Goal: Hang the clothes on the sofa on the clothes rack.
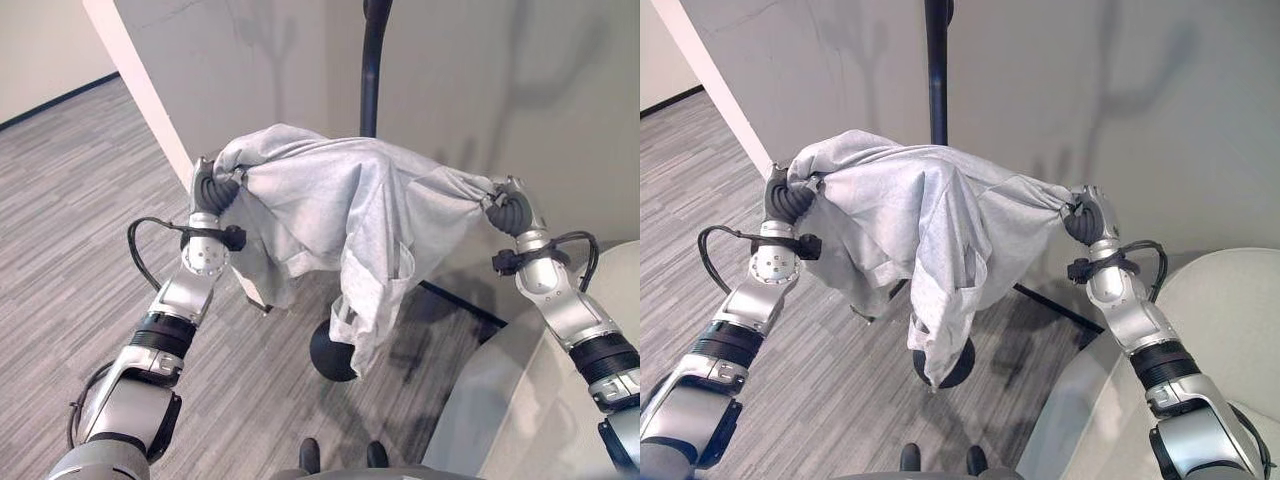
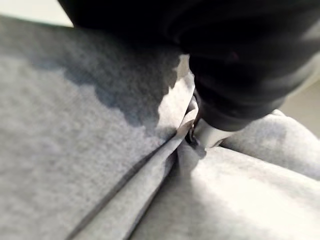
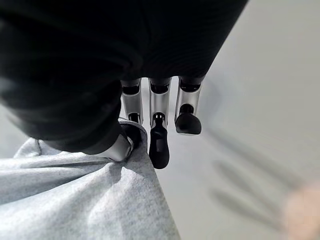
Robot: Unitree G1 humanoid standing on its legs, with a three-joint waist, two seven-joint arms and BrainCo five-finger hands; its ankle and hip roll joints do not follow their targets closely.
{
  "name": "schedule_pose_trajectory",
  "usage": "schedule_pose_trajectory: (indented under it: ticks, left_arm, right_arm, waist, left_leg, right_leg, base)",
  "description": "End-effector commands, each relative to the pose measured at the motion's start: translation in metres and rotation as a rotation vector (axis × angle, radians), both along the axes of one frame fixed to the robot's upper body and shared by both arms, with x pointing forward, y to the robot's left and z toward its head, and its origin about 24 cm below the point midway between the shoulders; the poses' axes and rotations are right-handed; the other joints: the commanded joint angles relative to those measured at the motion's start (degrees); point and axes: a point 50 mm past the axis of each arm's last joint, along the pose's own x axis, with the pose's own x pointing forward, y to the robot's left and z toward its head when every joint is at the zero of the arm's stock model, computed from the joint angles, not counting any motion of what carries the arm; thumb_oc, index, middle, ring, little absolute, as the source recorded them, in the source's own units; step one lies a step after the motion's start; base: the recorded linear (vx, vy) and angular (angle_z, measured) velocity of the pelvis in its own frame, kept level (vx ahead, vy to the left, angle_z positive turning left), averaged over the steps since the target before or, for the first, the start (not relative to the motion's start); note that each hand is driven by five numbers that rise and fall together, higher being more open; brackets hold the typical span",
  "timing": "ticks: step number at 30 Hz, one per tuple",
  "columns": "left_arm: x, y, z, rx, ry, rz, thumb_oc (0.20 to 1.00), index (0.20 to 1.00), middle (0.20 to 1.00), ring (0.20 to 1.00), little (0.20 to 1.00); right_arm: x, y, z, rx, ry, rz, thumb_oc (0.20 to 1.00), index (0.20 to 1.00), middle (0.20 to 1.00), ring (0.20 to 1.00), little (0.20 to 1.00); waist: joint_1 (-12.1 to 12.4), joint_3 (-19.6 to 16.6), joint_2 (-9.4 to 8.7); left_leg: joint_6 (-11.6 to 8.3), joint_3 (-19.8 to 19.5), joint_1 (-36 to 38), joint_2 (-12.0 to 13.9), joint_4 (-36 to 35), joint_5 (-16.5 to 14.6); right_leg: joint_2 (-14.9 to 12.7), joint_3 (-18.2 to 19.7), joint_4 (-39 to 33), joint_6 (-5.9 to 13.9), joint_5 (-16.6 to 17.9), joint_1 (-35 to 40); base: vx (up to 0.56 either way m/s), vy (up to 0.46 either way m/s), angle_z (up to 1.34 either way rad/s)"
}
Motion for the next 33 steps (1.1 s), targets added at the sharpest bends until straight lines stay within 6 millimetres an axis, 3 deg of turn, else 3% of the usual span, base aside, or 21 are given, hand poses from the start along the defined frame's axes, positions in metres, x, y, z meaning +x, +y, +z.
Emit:
schedule_pose_trajectory:
  ticks: [1, 2, 3, 4, 7, 10, 11, 16, 21, 23, 27, 29, 30, 33]
  left_arm:
    - [-0.003, 0.010, 0.002, -0.080, -0.034, 0.005, 0.200, 0.200, 0.200, 0.200, 0.200]
    - [-0.007, 0.008, -0.007, -0.088, -0.012, -0.003, 0.545, 0.545, 0.545, 0.545, 0.545]
    - [-0.007, 0.008, -0.007, -0.087, -0.010, -0.003, 0.733, 0.733, 0.733, 0.733, 0.733]
    - [-0.011, 0.008, -0.016, -0.117, 0.009, -0.005, 1.000, 1.000, 1.000, 1.000, 1.000]
    - [-0.025, 0.003, -0.053, -0.263, 0.115, -0.026, 1.000, 1.000, 1.000, 1.000, 1.000]
    - [-0.034, 0.002, -0.071, -0.309, 0.170, -0.021, 1.000, 1.000, 1.000, 1.000, 1.000]
    - [-0.041, 0.003, -0.086, -0.325, 0.222, -0.010, 1.000, 1.000, 1.000, 1.000, 1.000]
    - [-0.054, 0.008, -0.108, -0.360, 0.295, 0.019, 1.000, 1.000, 1.000, 1.000, 1.000]
    - [-0.083, 0.020, -0.145, -0.341, 0.446, 0.056, 1.000, 1.000, 1.000, 1.000, 1.000]
    - [-0.084, 0.020, -0.145, -0.341, 0.446, 0.056, 1.000, 1.000, 1.000, 1.000, 1.000]
    - [-0.117, 0.021, -0.187, -0.415, 0.614, 0.084, 1.000, 1.000, 1.000, 1.000, 1.000]
    - [-0.117, 0.021, -0.187, -0.415, 0.614, 0.084, 1.000, 1.000, 1.000, 1.000, 1.000]
    - [-0.131, 0.020, -0.206, -0.435, 0.704, 0.105, 1.000, 1.000, 1.000, 1.000, 1.000]
    - [-0.146, 0.016, -0.226, -0.344, 0.831, 0.086, 1.000, 1.000, 1.000, 1.000, 1.000]
  right_arm:
    - [-0.013, -0.026, -0.022, 0.034, 0.058, -0.121, 0.200, 0.200, 0.200, 0.200, 0.200]
    - [-0.018, -0.025, -0.033, 0.064, 0.085, -0.123, 0.711, 0.711, 0.711, 0.711, 0.711]
    - [-0.019, -0.025, -0.033, 0.064, 0.087, -0.123, 0.937, 0.937, 0.937, 0.937, 0.937]
    - [-0.024, -0.024, -0.045, 0.083, 0.121, -0.127, 1.000, 1.000, 1.000, 1.000, 1.000]
    - [-0.042, -0.018, -0.081, 0.193, 0.220, -0.155, 1.000, 1.000, 1.000, 1.000, 1.000]
    - [-0.054, -0.015, -0.099, 0.232, 0.279, -0.159, 1.000, 1.000, 1.000, 1.000, 1.000]
    - [-0.061, -0.013, -0.109, 0.251, 0.317, -0.165, 1.000, 1.000, 1.000, 1.000, 1.000]
    - [-0.073, -0.012, -0.126, 0.306, 0.377, -0.179, 1.000, 1.000, 1.000, 1.000, 1.000]
    - [-0.110, -0.013, -0.169, 0.365, 0.578, -0.219, 1.000, 1.000, 1.000, 1.000, 1.000]
    - [-0.110, -0.013, -0.169, 0.365, 0.578, -0.219, 1.000, 1.000, 1.000, 1.000, 1.000]
    - [-0.148, -0.005, -0.206, 0.452, 0.767, -0.244, 1.000, 1.000, 1.000, 1.000, 1.000]
    - [-0.148, -0.005, -0.206, 0.452, 0.767, -0.244, 1.000, 1.000, 1.000, 1.000, 1.000]
    - [-0.163, -0.001, -0.222, 0.524, 0.839, -0.283, 1.000, 1.000, 1.000, 1.000, 1.000]
    - [-0.178, 0.002, -0.235, 0.589, 0.910, -0.316, 1.000, 1.000, 1.000, 1.000, 1.000]
  waist:
    - [1.3, -2.7, -0.60]
    - [1.3, -2.7, -0.58]
    - [1.3, -2.8, -0.60]
    - [1.3, -2.7, -0.57]
    - [1.1, -2.8, -0.40]
    - [0.9, -2.8, -0.31]
    - [0.7, -2.9, -0.24]
    - [0.6, -3.1, -0.17]
    - [0.3, -2.9, -0.08]
    - [0.3, -2.9, -0.08]
    - [0.3, -2.7, -0.08]
    - [0.3, -2.7, -0.09]
    - [0.4, -2.6, -0.04]
    - [0.4, -2.3, -0.02]
  left_leg:
    - [-3.43, 2.0, 3.2, 1.6, 0.2, -4.9]
    - [-3.35, 2.0, 3.3, 1.6, 0.2, -5.0]
    - [-3.35, 2.0, 3.3, 1.6, 0.2, -5.1]
    - [-3.29, 2.0, 3.4, 1.6, 0.2, -5.2]
    - [-2.99, 2.2, 4.0, 1.6, 0.2, -5.4]
    - [-2.83, 2.4, 4.4, 1.6, 0.2, -5.6]
    - [-2.68, 2.6, 4.7, 1.5, 0.2, -5.8]
    - [-2.46, 3.1, 5.0, 1.5, 0.2, -5.9]
    - [-2.25, 3.4, 5.0, 1.5, 0.2, -6.0]
    - [-2.25, 3.4, 5.0, 1.5, 0.2, -6.0]
    - [-2.36, 3.9, 4.7, 1.4, 0.2, -5.8]
    - [-2.36, 3.9, 4.7, 1.4, 0.2, -5.8]
    - [-2.45, 3.9, 4.6, 1.4, 0.2, -5.7]
    - [-2.55, 3.9, 4.4, 1.3, 0.2, -5.7]
  right_leg:
    - [-6.2, -4.7, 0.2, 6.94, -1.2, 2.3]
    - [-6.3, -4.7, 0.2, 6.90, -1.2, 2.4]
    - [-6.3, -4.7, 0.2, 6.90, -1.3, 2.5]
    - [-6.3, -4.7, 0.2, 6.87, -1.3, 2.5]
    - [-6.4, -4.6, 0.2, 6.66, -1.5, 3.0]
    - [-6.5, -4.5, 0.2, 6.59, -1.6, 3.2]
    - [-6.5, -4.4, 0.2, 6.48, -1.7, 3.3]
    - [-6.6, -4.3, 0.2, 6.40, -1.7, 3.5]
    - [-6.8, -4.3, 0.2, 6.37, -1.6, 3.5]
    - [-6.8, -4.3, 0.2, 6.37, -1.6, 3.4]
    - [-6.9, -4.1, 0.2, 6.55, -1.3, 3.0]
    - [-6.9, -4.1, 0.2, 6.56, -1.3, 3.0]
    - [-6.9, -4.2, 0.2, 6.57, -1.2, 2.8]
    - [-7.1, -4.4, 0.2, 6.68, -1.0, 2.6]
  base:
    - [0.00, 0.000, 0.00]
    - [0.00, 0.000, 0.00]
    - [0.00, 0.000, 0.00]
    - [0.00, 0.000, 0.00]
    - [0.03, 0.002, -0.01]
    - [0.03, 0.007, -0.08]
    - [0.05, 0.016, -0.09]
    - [0.01, 0.004, -0.02]
    - [0.02, 0.014, -0.01]
    - [0.00, 0.000, 0.00]
    - [0.00, 0.000, 0.00]
    - [0.01, 0.006, -0.14]
    - [0.01, 0.007, -0.14]
    - [0.00, 0.000, 0.00]
